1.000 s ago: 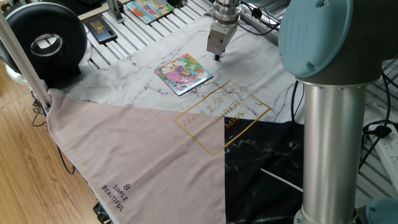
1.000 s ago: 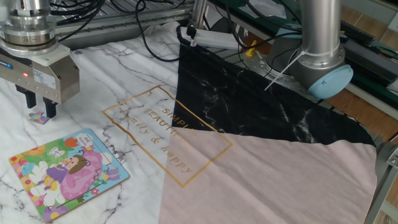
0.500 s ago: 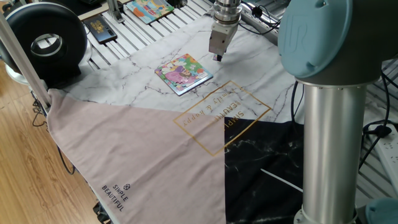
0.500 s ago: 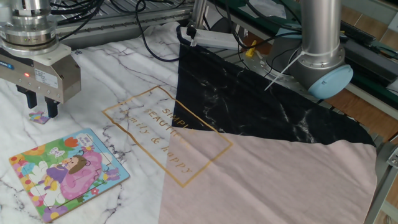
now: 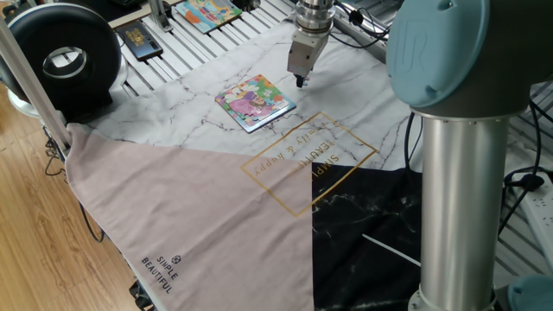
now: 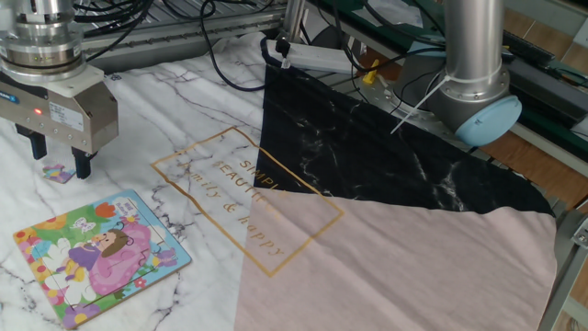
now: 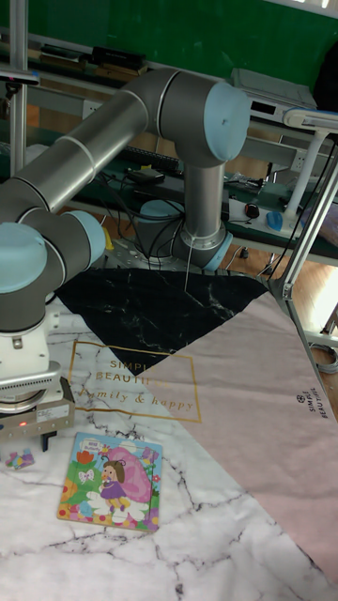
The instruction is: Assemble one piece of a puzzle
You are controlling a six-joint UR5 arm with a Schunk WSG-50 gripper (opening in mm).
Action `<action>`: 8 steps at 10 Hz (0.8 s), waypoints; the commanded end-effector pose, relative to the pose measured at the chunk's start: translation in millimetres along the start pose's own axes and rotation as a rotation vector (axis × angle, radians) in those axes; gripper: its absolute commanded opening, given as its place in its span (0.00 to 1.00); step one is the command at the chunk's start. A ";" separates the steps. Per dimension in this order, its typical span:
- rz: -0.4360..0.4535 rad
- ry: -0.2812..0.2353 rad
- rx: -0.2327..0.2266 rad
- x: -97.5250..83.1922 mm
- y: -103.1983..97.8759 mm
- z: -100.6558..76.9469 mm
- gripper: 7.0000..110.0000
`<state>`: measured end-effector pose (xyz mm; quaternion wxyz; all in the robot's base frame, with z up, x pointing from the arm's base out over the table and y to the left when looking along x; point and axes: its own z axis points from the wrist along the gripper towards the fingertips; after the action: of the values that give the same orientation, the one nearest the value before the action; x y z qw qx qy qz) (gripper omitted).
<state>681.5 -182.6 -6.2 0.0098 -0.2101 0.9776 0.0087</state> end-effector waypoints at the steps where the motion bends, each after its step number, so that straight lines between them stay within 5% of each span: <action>1: 0.019 -0.008 -0.002 -4.3 -1.8 1.3 0.36; 8: 0.026 -0.006 -0.016 -4.7 1.1 3.7 0.36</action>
<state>684.1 -181.3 -10.7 0.0075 -0.2018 0.9793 0.0112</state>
